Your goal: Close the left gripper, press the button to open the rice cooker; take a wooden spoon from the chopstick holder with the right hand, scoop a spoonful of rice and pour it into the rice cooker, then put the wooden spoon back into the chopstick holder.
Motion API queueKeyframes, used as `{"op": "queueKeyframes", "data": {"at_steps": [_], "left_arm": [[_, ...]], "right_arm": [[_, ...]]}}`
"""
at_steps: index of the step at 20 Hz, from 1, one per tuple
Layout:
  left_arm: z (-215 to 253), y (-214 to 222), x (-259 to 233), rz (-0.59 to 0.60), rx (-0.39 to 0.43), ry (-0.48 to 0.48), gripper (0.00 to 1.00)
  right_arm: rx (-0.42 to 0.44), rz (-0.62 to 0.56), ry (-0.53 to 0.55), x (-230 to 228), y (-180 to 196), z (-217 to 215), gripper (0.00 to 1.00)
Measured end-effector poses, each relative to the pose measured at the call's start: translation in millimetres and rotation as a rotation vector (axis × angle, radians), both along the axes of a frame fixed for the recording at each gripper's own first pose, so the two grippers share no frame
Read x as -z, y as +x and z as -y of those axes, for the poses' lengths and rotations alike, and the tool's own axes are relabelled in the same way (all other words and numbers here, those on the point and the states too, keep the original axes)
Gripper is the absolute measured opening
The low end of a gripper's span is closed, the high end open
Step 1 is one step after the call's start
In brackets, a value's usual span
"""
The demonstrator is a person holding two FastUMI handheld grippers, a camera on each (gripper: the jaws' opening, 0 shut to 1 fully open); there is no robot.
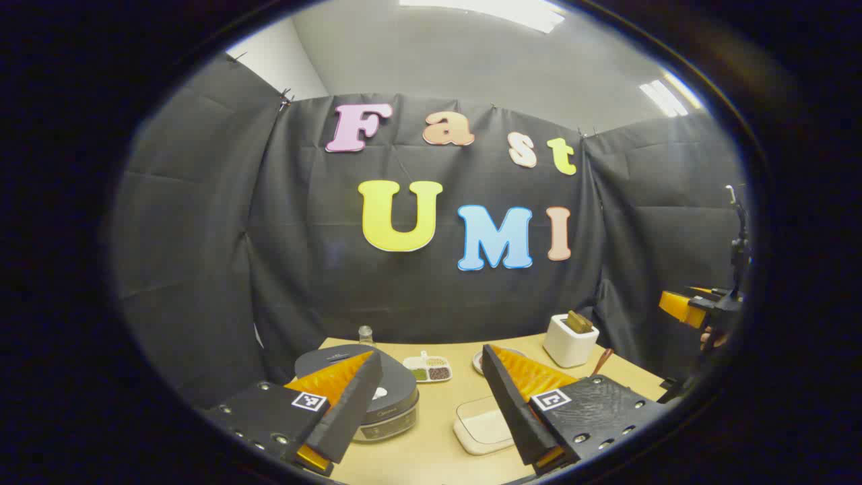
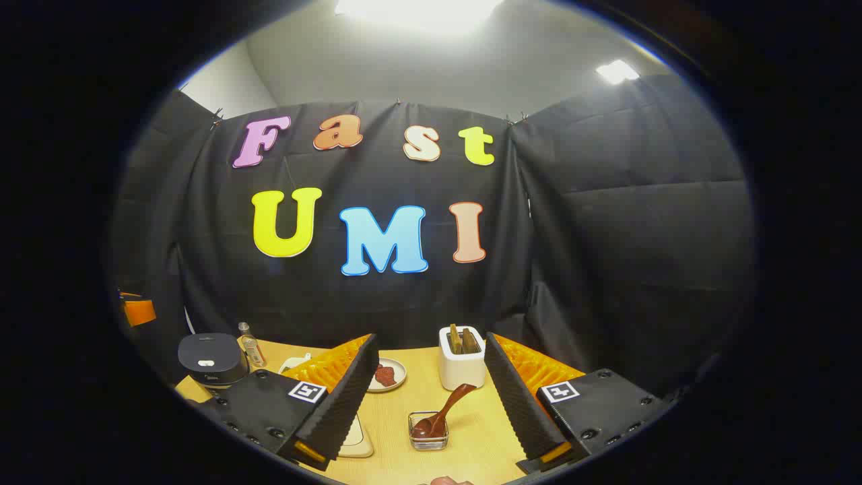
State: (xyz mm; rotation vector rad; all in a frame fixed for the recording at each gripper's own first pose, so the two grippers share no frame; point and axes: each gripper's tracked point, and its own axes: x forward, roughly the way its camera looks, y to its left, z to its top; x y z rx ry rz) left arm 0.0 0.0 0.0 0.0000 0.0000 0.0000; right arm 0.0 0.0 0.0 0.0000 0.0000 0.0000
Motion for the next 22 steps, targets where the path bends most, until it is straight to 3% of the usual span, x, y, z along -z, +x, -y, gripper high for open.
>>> {"op": "queueKeyframes", "data": {"at_steps": [10,22], "left_arm": [[-8.7,-21.0,5.8,0.000,-0.001,-0.002,0.94],[-45.8,-32.5,21.8,-0.030,-0.067,-0.043,0.92]], "right_arm": [[0.014,-0.006,0.016,1.8,-4.2,-8.9,1.00],[-0.009,-0.012,-0.047,-7.3,-4.6,-25.3,0.96]]}}
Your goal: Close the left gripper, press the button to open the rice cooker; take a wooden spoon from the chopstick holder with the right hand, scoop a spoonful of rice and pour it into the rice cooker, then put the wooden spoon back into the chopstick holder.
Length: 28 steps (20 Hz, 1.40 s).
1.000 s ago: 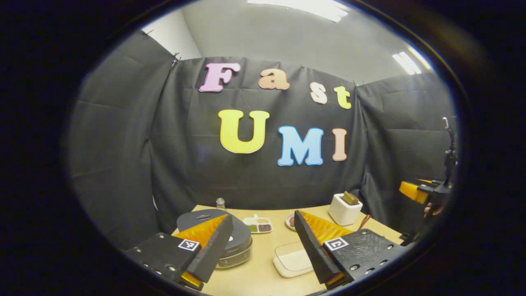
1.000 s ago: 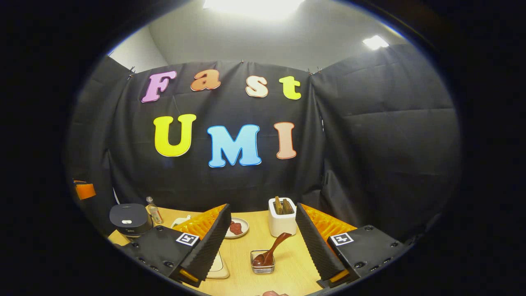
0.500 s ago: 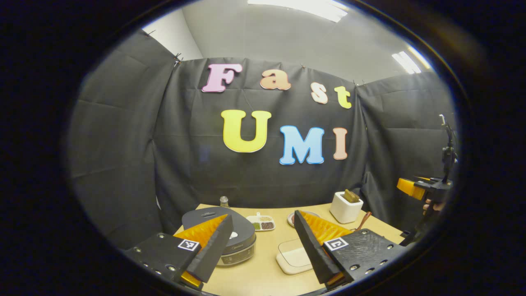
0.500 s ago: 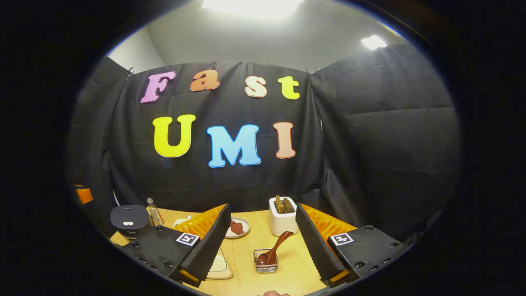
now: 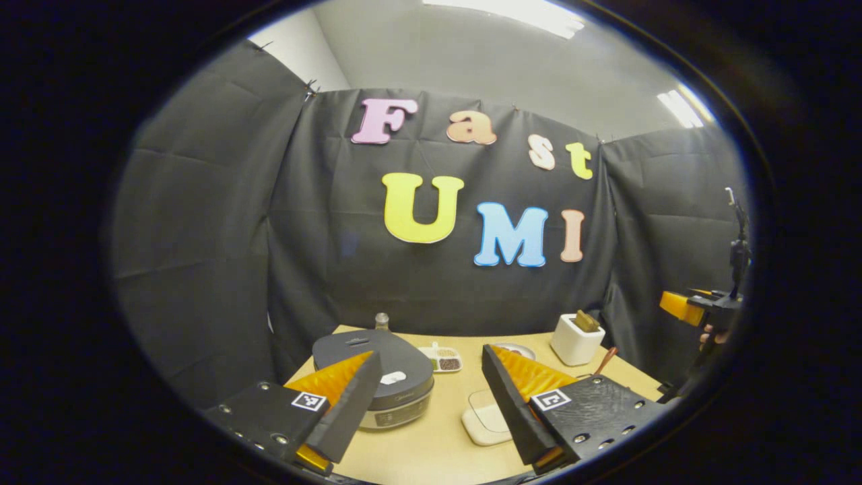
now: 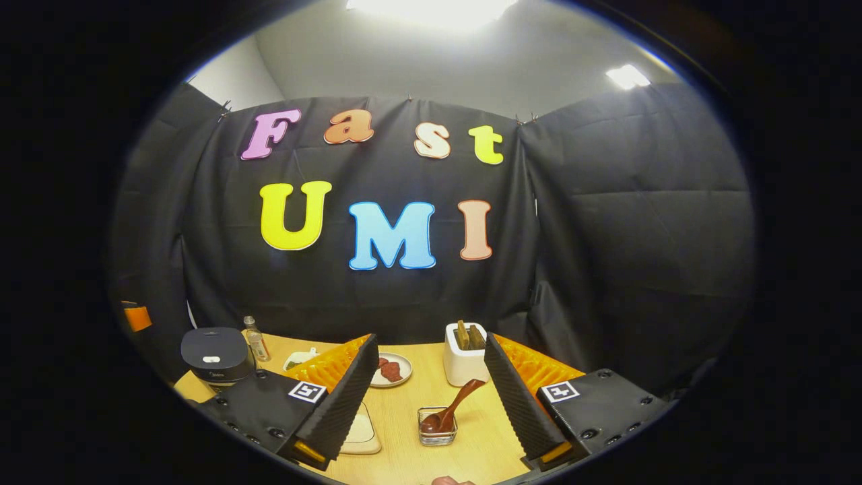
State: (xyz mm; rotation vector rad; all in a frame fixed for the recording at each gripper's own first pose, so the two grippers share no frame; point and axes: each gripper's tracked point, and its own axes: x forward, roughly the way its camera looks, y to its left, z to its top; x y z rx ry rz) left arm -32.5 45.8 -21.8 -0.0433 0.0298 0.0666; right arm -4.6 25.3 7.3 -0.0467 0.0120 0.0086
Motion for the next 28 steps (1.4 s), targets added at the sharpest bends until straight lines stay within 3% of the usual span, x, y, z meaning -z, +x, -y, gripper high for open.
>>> {"op": "queueKeyframes", "data": {"at_steps": [2,5,6,7,9,10,11,12,14,16,18,23,25,28], "left_arm": [[-1.1,-0.9,-0.7,-0.007,0.018,0.014,0.94],[-17.2,5.1,-5.1,-0.033,-0.016,0.024,0.72],[-14.6,7.7,-8.0,-0.038,-0.012,0.027,0.72],[-11.5,11.8,-12.8,-0.039,0.001,0.027,0.61],[-30.9,21.2,-17.6,-0.040,-0.064,0.020,0.38],[-21.5,27.6,-11.7,-0.061,-0.028,0.002,0.27],[-12.8,35.1,-6.6,-0.085,0.012,-0.014,0.27],[-25.8,37.1,-5.5,-0.097,-0.043,-0.013,0.20],[-23.4,51.0,-2.2,-0.133,-0.021,-0.049,0.08],[-24.5,58.7,6.8,-0.188,-0.010,-0.057,0.08],[-28.6,77.6,19.9,-0.230,0.004,-0.068,0.01],[-31.2,115.1,36.9,-0.337,0.032,-0.058,0.01],[-42.6,131.3,57.2,-0.405,0.020,-0.002,0.01],[-43.3,150.7,87.0,-0.481,0.035,-0.002,0.01]], "right_arm": [[0.003,0.006,0.007,-5.1,0.9,-3.9,1.00],[0.007,0.034,0.000,-7.9,0.8,-9.0,1.00],[-0.003,0.032,-0.007,-4.9,0.1,-13.5,1.00],[-0.011,0.027,-0.016,1.3,-1.2,-17.5,1.00],[-0.013,0.011,-0.035,9.3,0.2,-17.0,1.00],[-0.010,0.000,-0.037,12.4,-0.9,-16.5,1.00],[-0.014,-0.006,-0.028,16.6,-0.7,-18.1,1.00],[-0.019,-0.011,-0.016,20.3,0.2,-20.4,0.97],[-0.034,-0.045,0.007,33.7,5.3,-24.6,1.00],[-0.038,-0.074,0.024,43.8,10.7,-26.8,1.00],[-0.034,-0.092,0.038,46.5,18.1,-25.6,1.00],[-0.010,-0.105,0.066,52.9,38.9,-14.2,1.00],[-0.008,-0.120,0.074,59.6,45.4,-10.4,1.00],[-0.022,-0.127,0.104,60.0,56.0,-8.9,0.99]]}}
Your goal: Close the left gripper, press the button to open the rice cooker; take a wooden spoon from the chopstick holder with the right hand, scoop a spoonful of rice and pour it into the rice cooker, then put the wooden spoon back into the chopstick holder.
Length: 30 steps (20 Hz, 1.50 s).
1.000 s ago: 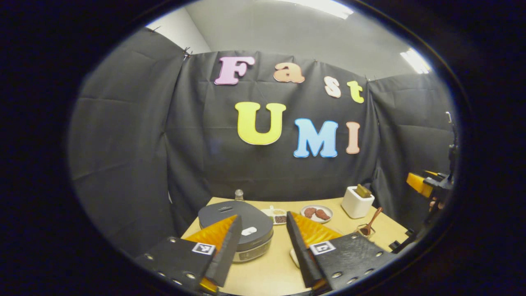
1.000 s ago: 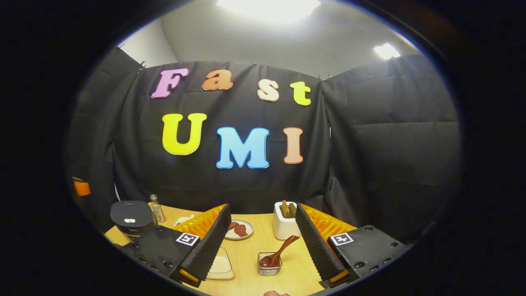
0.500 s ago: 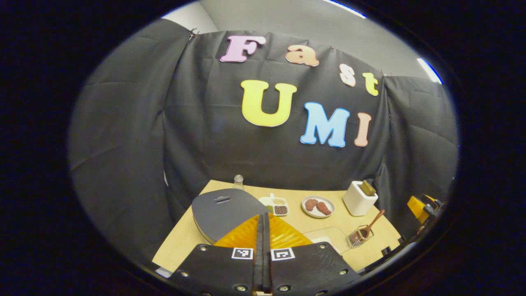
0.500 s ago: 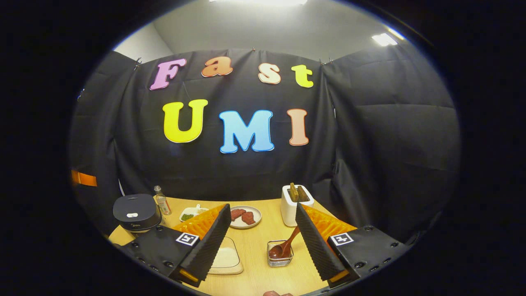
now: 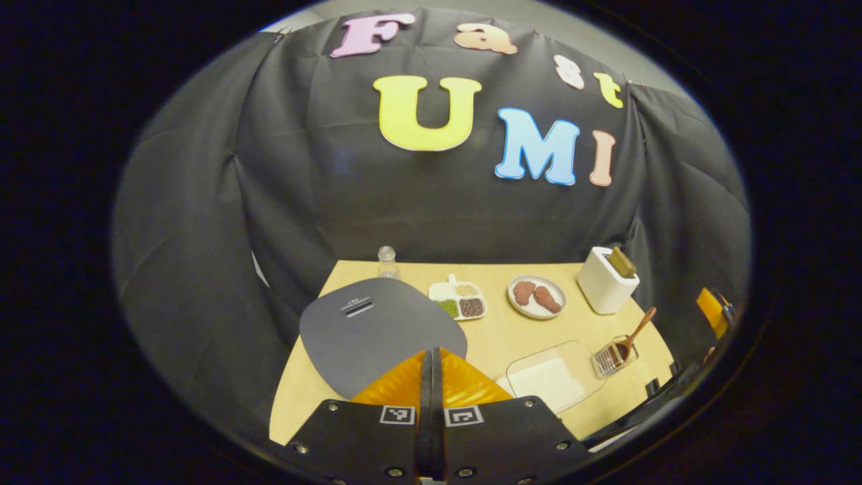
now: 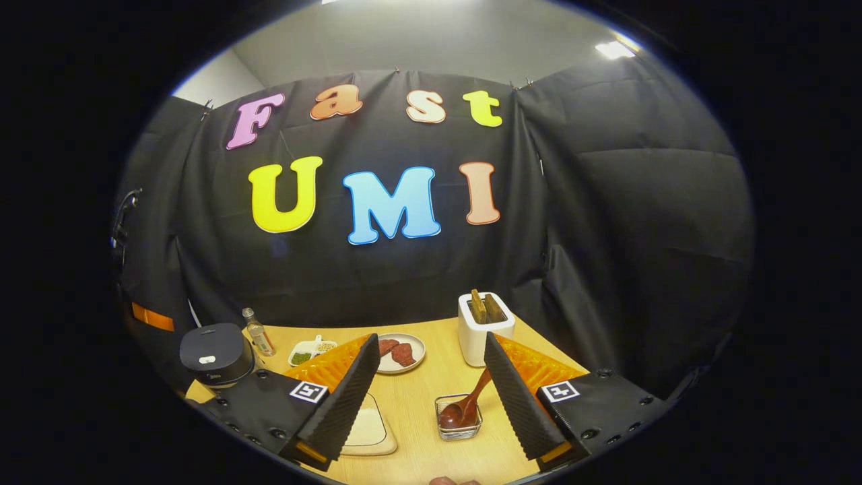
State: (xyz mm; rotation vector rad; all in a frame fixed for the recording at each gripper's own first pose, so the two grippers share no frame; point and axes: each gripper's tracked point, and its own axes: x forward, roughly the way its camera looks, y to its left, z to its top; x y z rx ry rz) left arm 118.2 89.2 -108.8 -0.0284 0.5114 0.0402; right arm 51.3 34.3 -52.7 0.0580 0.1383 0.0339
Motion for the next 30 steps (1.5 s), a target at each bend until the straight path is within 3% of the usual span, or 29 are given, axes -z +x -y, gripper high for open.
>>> {"op": "queueKeyframes", "data": {"at_steps": [3,14,25,26,30], "left_arm": [[-14.8,22.1,16.5,-0.002,0.004,0.084,0.01],[-19.6,48.0,89.6,-0.151,-0.066,-0.061,0.01],[-23.2,51.9,96.2,-0.203,-0.088,-0.069,0.02],[-23.7,52.3,96.6,-0.207,-0.096,-0.075,0.02],[-24.0,52.0,99.2,-0.205,-0.114,-0.100,0.02]], "right_arm": [[0.010,0.016,0.002,-3.6,11.9,7.9,0.99],[-0.005,-0.054,-0.058,19.0,37.1,13.2,0.99],[-0.020,-0.089,-0.044,27.6,48.5,9.7,0.99],[-0.019,-0.086,-0.031,26.4,48.5,9.2,0.95],[-0.023,-0.090,-0.033,28.6,43.8,9.6,0.99]]}}
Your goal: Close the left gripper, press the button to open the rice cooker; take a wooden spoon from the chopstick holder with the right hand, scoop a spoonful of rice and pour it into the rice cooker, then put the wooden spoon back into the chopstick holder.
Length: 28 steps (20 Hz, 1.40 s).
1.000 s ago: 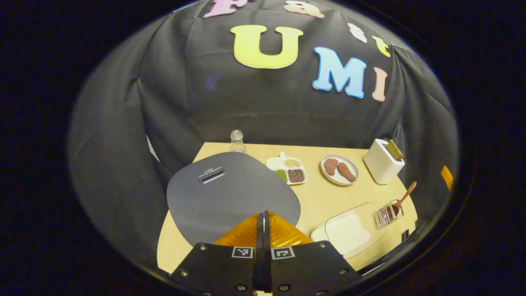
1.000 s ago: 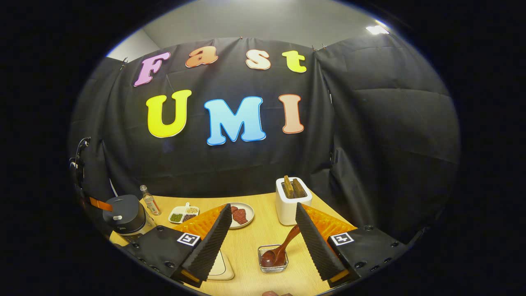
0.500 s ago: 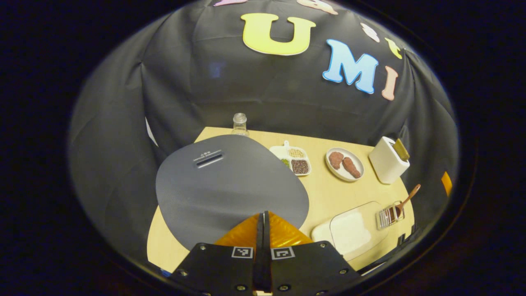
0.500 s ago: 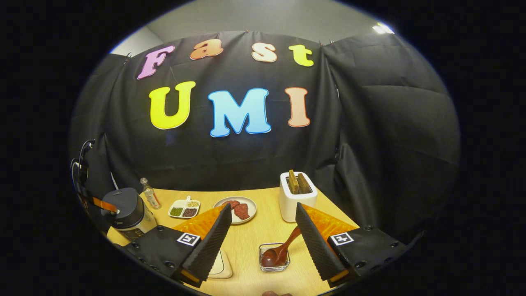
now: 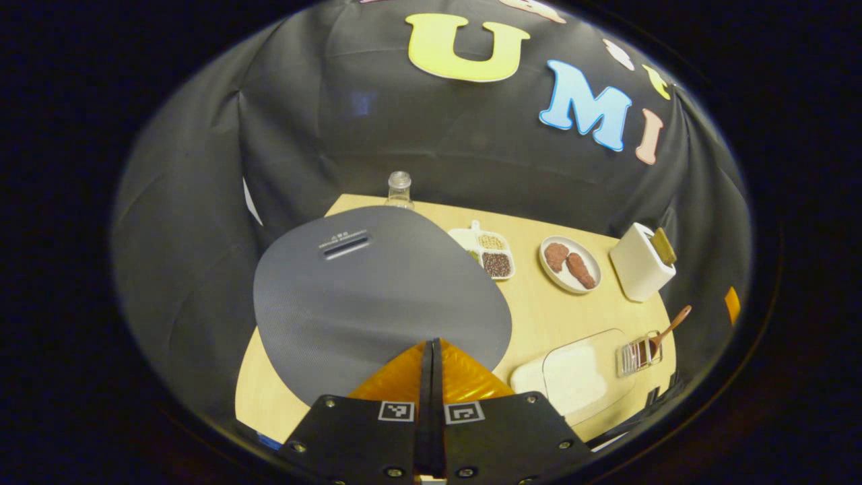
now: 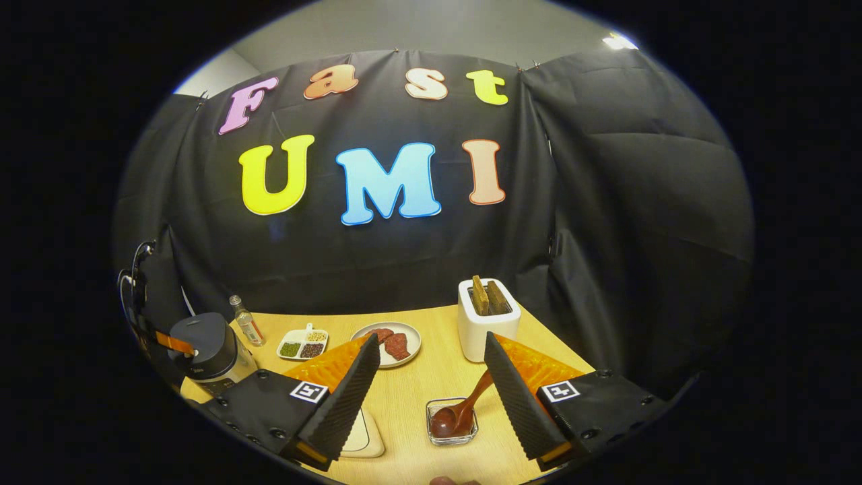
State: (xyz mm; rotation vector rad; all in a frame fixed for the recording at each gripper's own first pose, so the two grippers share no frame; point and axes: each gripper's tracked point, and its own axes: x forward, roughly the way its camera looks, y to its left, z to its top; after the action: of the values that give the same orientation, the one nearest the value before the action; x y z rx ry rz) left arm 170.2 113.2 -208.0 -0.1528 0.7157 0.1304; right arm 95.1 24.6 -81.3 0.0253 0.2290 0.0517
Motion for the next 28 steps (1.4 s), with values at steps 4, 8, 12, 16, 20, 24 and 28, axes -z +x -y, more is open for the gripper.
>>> {"op": "queueKeyframes", "data": {"at_steps": [4,8,12,16,20,24,28], "left_arm": [[0.8,-3.7,-3.6,0.036,-0.025,-0.036,0.02],[-6.3,-1.9,-43.6,0.167,-0.041,0.028,0.02],[-21.1,-10.3,-135.7,0.380,-0.065,0.174,0.02],[-10.7,-40.4,-187.2,0.493,-0.030,0.192,0.01],[-9.0,-83.0,-204.7,0.566,-0.006,0.178,0.01],[-20.5,-120.8,-207.0,0.593,0.021,0.241,0.08],[-43.2,-146.9,-200.1,0.603,-0.042,0.282,0.96]], "right_arm": [[0.003,0.008,-0.012,-3.3,-11.0,4.7,0.99],[0.044,0.011,-0.005,-4.9,-23.8,19.4,0.99],[0.074,-0.009,0.009,1.3,-39.7,27.7,0.99],[0.058,-0.026,0.038,5.3,-56.3,20.3,0.98],[0.075,-0.031,0.006,8.0,-70.5,24.4,0.98],[0.086,-0.050,0.010,6.3,-73.0,30.6,0.98],[0.049,-0.066,0.079,-0.2,-60.2,27.3,0.98]]}}
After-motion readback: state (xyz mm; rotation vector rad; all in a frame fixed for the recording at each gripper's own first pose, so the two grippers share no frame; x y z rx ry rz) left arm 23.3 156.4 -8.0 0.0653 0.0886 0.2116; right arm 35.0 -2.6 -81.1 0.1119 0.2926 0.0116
